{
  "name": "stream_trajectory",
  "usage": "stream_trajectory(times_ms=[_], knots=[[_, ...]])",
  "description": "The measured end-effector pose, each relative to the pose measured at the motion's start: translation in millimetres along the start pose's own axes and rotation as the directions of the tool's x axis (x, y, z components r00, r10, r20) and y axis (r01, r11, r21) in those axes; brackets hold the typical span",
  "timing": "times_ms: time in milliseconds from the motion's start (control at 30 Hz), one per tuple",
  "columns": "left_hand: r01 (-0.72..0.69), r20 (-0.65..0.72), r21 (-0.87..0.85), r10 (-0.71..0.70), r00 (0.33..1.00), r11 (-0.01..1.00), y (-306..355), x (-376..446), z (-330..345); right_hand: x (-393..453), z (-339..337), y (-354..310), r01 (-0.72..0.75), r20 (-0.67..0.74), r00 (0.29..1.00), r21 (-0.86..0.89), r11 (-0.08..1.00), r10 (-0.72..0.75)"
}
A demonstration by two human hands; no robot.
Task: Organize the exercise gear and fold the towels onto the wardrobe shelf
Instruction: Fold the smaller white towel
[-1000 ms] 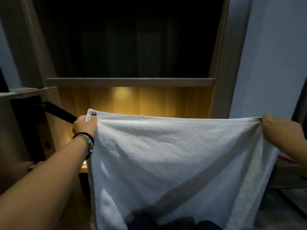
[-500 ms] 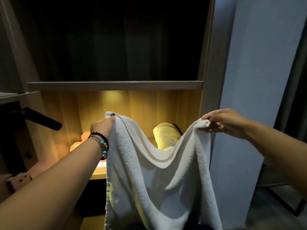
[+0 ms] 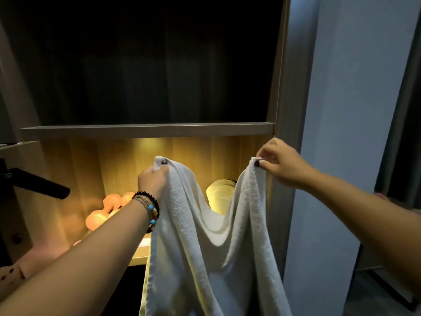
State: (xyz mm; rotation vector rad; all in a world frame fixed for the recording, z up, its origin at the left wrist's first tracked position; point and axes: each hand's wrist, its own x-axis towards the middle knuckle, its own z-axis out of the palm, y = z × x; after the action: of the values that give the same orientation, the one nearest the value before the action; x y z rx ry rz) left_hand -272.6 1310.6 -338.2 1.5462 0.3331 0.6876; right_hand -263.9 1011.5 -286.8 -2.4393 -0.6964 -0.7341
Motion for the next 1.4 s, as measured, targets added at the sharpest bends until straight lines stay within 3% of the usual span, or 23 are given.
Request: stream_trajectory(times_ms=[133,200,300,500,733,967,1033,1167,1300,1333,1400], knots=[[0.009,0.107,-0.059,-0.003,0.994,0.998,6,-9,13,2,15,-32,0.093,-0.08,0.994,0.228,0.969,-0.076],[0.061,0.073,-0.077,-0.056,0.996,0.995,15,-10,11,2,20,-51,0.181,-0.216,0.97,0.331,0.926,-0.112],[0.146,0.056,-0.086,-0.141,0.988,0.986,30,-10,5,4,26,-74,0.222,-0.371,0.928,0.469,0.855,-0.037],[0.148,0.233,-0.069,-0.128,0.964,0.987,41,-28,-1,3,42,-102,0.303,-0.321,0.932,0.437,0.847,-0.168],[0.107,0.521,-0.179,0.002,0.853,0.978,40,-82,-4,-24,66,-109,0.12,-0.234,0.972,0.544,0.83,0.013],[0.25,0.682,-0.239,-0.021,0.731,0.938,11,-103,-3,-51,71,-92,-0.046,-0.25,0.938,0.597,0.801,0.241],[0.214,0.708,-0.266,0.04,0.705,0.94,4,-107,-6,-54,69,-88,-0.049,-0.219,0.946,0.629,0.776,0.238],[0.159,0.628,-0.308,0.075,0.774,0.938,-9,-111,-2,-64,73,-85,-0.06,-0.123,0.971,0.708,0.703,0.206],[0.189,0.535,-0.269,-0.017,0.845,0.944,-17,-108,5,-89,87,-73,-0.195,0.098,0.973,0.834,0.516,0.21],[0.201,0.505,-0.252,-0.048,0.861,0.947,-18,-106,8,-100,93,-71,-0.219,0.147,0.973,0.834,0.507,0.178],[0.215,0.462,-0.23,-0.088,0.882,0.949,-18,-101,14,-126,105,-68,-0.168,0.147,0.985,0.765,0.622,0.086]])
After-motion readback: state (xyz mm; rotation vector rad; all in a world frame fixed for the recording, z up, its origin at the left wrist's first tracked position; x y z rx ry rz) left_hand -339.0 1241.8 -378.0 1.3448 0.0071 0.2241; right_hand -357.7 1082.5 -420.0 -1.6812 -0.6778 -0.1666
